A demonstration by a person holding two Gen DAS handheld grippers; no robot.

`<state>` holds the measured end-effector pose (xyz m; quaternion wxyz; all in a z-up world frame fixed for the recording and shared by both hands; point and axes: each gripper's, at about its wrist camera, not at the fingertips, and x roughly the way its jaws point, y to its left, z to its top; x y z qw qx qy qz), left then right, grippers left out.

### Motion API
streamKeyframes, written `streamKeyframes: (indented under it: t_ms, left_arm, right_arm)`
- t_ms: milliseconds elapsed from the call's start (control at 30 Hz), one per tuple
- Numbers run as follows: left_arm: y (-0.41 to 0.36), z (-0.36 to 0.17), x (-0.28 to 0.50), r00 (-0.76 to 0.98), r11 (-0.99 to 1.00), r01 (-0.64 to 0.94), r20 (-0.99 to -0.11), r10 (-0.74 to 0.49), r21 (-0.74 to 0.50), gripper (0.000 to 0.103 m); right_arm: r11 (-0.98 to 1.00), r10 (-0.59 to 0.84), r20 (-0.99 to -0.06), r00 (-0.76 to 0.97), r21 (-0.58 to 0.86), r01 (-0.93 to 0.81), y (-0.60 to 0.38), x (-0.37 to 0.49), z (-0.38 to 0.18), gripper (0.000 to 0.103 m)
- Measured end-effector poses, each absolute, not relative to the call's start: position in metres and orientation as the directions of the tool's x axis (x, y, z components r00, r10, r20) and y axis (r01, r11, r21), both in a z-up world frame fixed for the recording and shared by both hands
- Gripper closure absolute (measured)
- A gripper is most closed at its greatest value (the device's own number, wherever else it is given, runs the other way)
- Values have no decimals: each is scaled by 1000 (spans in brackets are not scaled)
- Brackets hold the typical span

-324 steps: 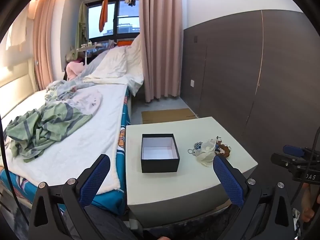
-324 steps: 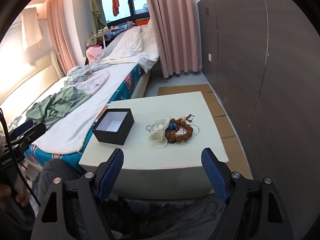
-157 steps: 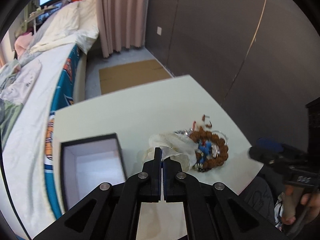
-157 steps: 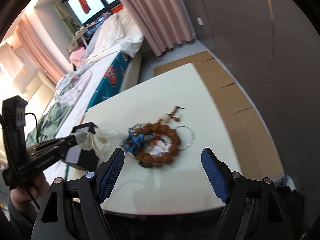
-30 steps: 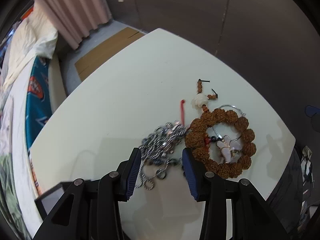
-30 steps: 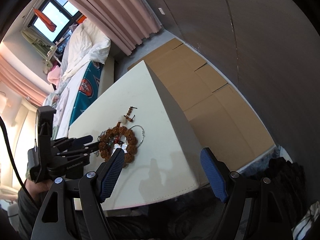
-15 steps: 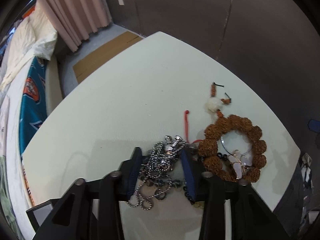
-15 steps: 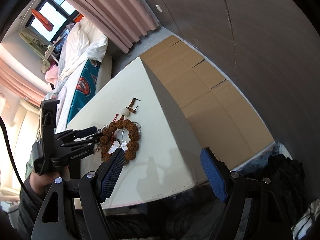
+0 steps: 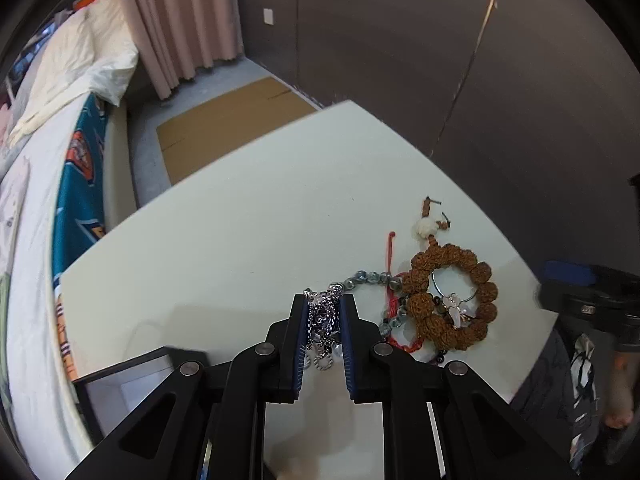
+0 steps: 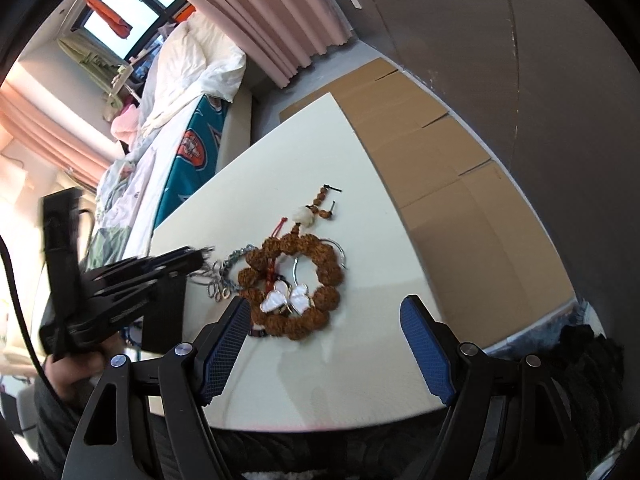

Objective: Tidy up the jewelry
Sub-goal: 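Carry silver chain into box with left tool while right tool grasps brown bracelet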

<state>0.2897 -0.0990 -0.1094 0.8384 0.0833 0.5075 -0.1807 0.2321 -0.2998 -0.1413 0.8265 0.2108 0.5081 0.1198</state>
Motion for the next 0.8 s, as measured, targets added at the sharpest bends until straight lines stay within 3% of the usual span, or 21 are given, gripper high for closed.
streamKeyframes:
  t_ms: [167,300,467,500,533,800]
  left_arm:
    - [-82,-86,282,469,933,359,-858,-208,-30,86]
    - [-68,-70,274,503,941,338,-842,-196,-17,87]
    - [-50,-48,265,548,951,309,-813,-194,-19,87]
    - [-47,-45,263,557,953,303,-808,-194,-20,87]
    - [-44,-41,260,565,954,298,-802,-195,-22,87]
    - [-13,-11,240,635,967,255,-751,-180,-16,87]
  right_arm:
    - [894,407,-814,414,449,6,-286,250,-152,37]
    - [903,391,-844,368,428,21,-275,264,-163,61]
    - [930,335,-882,332,365,32,-265,274,-172,66]
    - [935,324,-888,327,354,35,-264,275,-174,80]
    - [933,326,-887,329,357,38,-265,274,-175,84]
    - [913,375,-804,462,407,-33,-260,257,-130,87]
